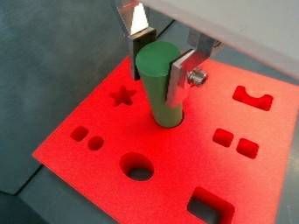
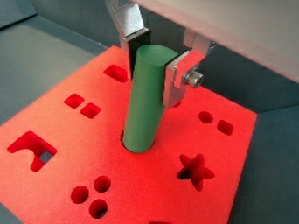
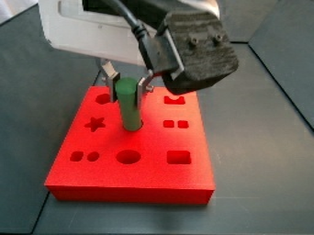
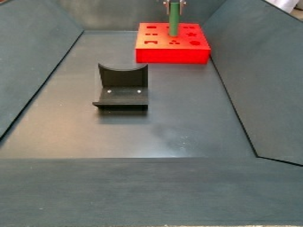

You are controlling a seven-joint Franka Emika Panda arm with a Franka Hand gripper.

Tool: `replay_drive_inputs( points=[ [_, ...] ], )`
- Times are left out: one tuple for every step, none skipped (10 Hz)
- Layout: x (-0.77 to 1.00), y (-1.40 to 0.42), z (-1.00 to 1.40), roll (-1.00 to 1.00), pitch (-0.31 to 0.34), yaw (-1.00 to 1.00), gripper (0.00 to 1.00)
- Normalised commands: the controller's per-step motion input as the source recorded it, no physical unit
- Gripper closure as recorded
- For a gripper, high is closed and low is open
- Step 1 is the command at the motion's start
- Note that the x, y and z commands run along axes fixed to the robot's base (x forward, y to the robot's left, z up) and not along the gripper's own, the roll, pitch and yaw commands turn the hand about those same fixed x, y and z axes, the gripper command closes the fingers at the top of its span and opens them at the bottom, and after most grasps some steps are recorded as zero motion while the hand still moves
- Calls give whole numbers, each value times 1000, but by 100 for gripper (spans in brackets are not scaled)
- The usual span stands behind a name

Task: Pick up the round object. Move up. Move to above the board. Insert the round object.
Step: Pick up the round object.

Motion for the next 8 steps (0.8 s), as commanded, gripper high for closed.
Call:
replay_drive_inputs(
  points=[
    [166,0,-351,-379,43,0,100],
    [251,80,-143,-486,36,0,100],
    [340,169,0,-500,37,20,100],
    [363,234,0,-500,34,46,100],
    [360,226,0,-500,33,51,100],
    [354,237,0,-500,43,54,100],
    [294,340,0,-500,91,63,100],
    [194,537,-109,-500,151,46,100]
  ],
)
